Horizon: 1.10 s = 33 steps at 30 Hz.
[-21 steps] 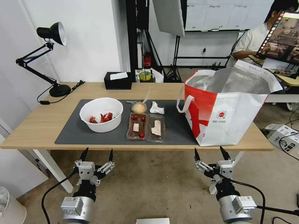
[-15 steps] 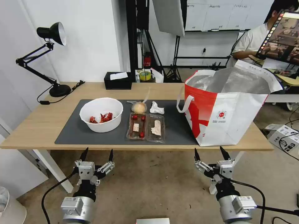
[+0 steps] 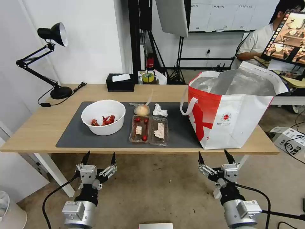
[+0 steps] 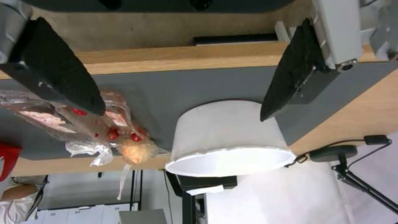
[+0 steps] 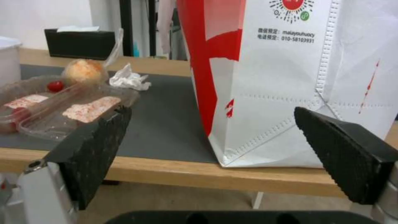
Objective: Pick up the trash from the table and place it into the takeout bag.
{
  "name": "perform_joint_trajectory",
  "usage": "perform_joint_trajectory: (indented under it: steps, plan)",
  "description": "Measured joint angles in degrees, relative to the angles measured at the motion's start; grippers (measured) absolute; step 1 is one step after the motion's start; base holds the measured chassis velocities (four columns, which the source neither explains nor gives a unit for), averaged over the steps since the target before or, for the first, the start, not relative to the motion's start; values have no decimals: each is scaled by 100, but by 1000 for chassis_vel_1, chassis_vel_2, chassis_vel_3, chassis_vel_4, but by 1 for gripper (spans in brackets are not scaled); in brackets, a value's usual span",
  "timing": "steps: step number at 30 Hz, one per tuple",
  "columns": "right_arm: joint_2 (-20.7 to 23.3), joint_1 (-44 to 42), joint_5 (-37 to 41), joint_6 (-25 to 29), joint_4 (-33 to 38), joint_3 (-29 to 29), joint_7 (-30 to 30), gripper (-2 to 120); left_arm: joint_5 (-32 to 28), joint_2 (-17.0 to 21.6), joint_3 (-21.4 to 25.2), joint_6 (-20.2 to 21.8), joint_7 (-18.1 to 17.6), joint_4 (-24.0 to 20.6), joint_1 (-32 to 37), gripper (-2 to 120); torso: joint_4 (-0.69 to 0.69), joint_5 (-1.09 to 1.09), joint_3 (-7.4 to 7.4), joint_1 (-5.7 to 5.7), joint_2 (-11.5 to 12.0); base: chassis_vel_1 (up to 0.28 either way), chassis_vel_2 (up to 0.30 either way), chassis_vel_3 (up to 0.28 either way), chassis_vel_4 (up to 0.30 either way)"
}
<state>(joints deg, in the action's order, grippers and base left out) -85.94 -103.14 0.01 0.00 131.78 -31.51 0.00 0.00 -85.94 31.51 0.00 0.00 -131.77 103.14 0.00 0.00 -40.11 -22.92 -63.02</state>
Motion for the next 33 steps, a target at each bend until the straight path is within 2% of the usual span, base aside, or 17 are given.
perform_joint_trajectory:
  steps: [6, 9, 11, 13, 15, 16, 18, 21, 22, 23, 25, 26, 33]
  plan:
    - [19, 4, 19, -32, 2, -3, 0, 100, -13, 7, -1, 17, -3, 0, -7, 100, 0, 0, 0, 0, 0, 0, 0, 0, 0]
    - [146, 37, 169, -291, 24, -55, -10, 100, -100, 64, -22, 137, -56, 0, -55, 100, 1, 0, 0, 0, 0, 0, 0, 0, 0]
    - [367, 107, 439, -752, 78, -152, -44, 100, -387, 264, -102, 545, -244, -11, -238, 100, 1, 0, 0, 0, 0, 0, 0, 0, 0]
    - [440, 128, 524, -901, 93, -181, -56, 100, -490, 334, -131, 693, -310, -20, -302, 100, 0, 0, 0, 0, 0, 0, 0, 0, 0]
    - [676, 199, 810, -1393, 147, -280, -96, 100, -845, 578, -230, 1198, -549, -50, -522, 100, 1, 0, 0, 0, 0, 0, 0, 0, 0]
    - [676, 199, 810, -1393, 147, -280, -96, 100, -845, 578, -230, 1198, -549, -50, -522, 100, 1, 0, 0, 0, 0, 0, 0, 0, 0]
    - [867, 260, 1038, -1787, 192, -363, -123, 100, -1111, 756, -302, 1578, -721, -72, -686, 100, 0, 0, 0, 0, 0, 0, 0, 0, 0]
    - [1013, 304, 1213, -2084, 226, -423, -148, 100, -1281, 888, -349, 1801, -826, -84, -800, 100, -2, 0, 0, 0, 0, 0, 0, 0, 0]
    - [1173, 352, 1407, -2422, 262, -490, -169, 100, -1437, 1008, -396, 1815, -911, -105, -893, 100, 4, -1, -1, 0, 0, 0, 0, 0, 0]
    - [1289, 390, 1546, -2662, 290, -539, -189, 100, -1732, 1281, -473, 1829, -1067, -186, -1106, 100, -2, 1, -1, 0, 0, 0, 0, 0, 0]
    - [1343, 404, 1611, -2772, 304, -563, -195, 100, -1797, 1350, -482, 1796, -1103, -222, -1144, 100, -4, 3, -1, 0, 0, 0, 0, 0, 0]
    - [1470, 443, 1766, -3039, 328, -620, -213, 100, -1879, 1422, -500, 1720, -1148, -249, -1164, 100, -2, 1, -1, 0, 0, 0, 0, 0, 0]
    - [1540, 465, 1851, -3184, 346, -649, -226, 100, -1816, 1385, -517, 1606, -1160, -234, -1067, 100, 0, 0, -1, 0, 0, 0, 0, 0, 0]
